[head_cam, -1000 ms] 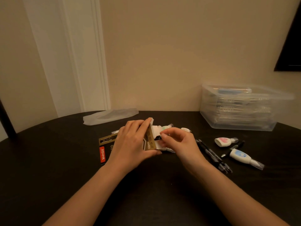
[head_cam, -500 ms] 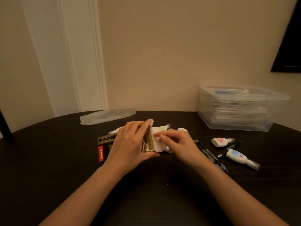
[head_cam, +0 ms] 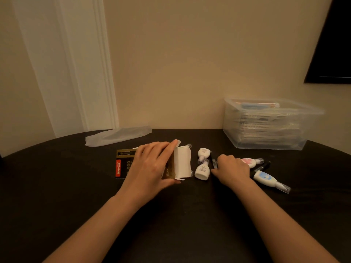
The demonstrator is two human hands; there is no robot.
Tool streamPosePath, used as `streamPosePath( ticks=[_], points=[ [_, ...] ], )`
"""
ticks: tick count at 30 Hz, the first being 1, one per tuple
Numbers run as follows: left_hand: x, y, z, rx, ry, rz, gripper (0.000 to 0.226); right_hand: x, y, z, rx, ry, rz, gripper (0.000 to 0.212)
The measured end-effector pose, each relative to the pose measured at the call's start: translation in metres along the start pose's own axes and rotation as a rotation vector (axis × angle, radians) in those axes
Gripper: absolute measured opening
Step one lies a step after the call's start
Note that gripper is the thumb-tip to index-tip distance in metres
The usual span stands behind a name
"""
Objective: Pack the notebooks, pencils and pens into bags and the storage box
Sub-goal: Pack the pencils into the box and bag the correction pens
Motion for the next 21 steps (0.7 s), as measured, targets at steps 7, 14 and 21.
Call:
streamPosePath(
  ticks=[7,14,21],
  points=[
    [-0.008,0.017,-0.005,-0.099,0.042,0.085,0.109,-0.001,-0.015,0.01,0.043,-0.027,-0.102,0.025],
    [-0.009,0.03,-0.002,-0.145,0.041,0.181,0.102,-0.009,0.008,0.034,1.17,-0.045,0.182,0.011],
    [-0.013,0.045,-0.001,-0.193,0.029,0.262,0.097,-0.021,0.006,0.057,1.56,-0.179,0.207,0.01]
  ],
)
Point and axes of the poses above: each hand's wrist, its own x-axis towards the middle knuckle, its own z-axis out of the back of the hand, y = z × x, the point moved 10 cm from there along x, towards the middle knuckle, and after that the axes turned 5 degrees about -z, right-handed, at the moved point
